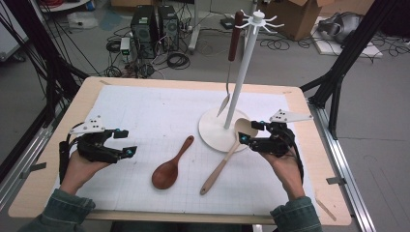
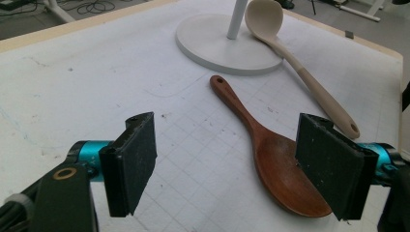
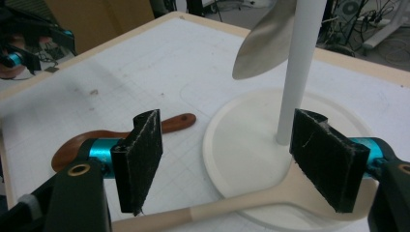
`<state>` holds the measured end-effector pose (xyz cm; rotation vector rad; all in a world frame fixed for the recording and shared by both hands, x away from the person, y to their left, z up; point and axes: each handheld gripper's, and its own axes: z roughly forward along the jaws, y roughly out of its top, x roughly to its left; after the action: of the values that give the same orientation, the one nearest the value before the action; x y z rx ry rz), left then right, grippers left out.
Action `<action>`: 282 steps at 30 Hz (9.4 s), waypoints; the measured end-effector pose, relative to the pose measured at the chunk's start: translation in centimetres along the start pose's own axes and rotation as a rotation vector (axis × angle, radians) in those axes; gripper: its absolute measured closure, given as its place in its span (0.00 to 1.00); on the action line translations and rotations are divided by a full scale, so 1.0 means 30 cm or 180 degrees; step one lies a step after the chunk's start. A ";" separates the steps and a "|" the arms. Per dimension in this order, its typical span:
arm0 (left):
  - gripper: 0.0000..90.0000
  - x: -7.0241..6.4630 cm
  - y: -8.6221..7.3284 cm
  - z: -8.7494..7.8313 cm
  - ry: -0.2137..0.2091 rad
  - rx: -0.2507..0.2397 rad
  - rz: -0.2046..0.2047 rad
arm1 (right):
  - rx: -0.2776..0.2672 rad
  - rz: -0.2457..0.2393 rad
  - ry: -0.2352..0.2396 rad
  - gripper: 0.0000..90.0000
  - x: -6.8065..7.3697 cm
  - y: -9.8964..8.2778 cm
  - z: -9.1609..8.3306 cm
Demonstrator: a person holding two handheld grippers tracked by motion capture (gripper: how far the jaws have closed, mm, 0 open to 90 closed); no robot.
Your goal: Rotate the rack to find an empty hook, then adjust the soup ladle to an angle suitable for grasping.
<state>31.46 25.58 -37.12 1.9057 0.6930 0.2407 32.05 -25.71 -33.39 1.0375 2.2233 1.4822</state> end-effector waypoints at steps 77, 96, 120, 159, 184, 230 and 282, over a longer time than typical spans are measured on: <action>0.21 0.017 -0.012 -0.008 0.0130 -0.0038 -0.0049 | 0.1205 -0.0559 0.0948 1.00 0.151 -0.305 0.185; 0.21 0.007 -0.009 -0.004 0.0131 -0.0037 -0.0048 | 0.1304 -0.0809 0.1320 1.00 0.244 -0.336 0.243; 0.21 0.007 -0.009 -0.004 0.0139 -0.0034 -0.0051 | 0.1298 -0.0970 0.1477 1.00 0.295 -0.326 0.279; 0.21 0.009 -0.011 -0.002 0.0119 -0.0022 -0.0053 | 0.1146 -0.0893 0.1390 1.00 0.318 -0.266 0.411; 0.22 -0.001 -0.011 0.015 0.0068 0.0008 -0.0029 | 0.1085 -0.0843 0.1310 1.00 0.317 -0.238 0.472; 0.23 -0.012 -0.016 0.037 0.0013 0.0028 -0.0003 | 0.0951 -0.0584 0.0895 0.98 0.164 -0.220 0.295; 0.46 -0.222 0.045 0.332 -0.0428 0.0212 0.0281 | 0.0561 -0.0236 0.0397 0.43 0.036 -0.294 0.082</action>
<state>31.12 13.72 -39.29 1.9983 0.5333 0.1448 29.10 -25.20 -42.11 0.9235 2.4888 1.3750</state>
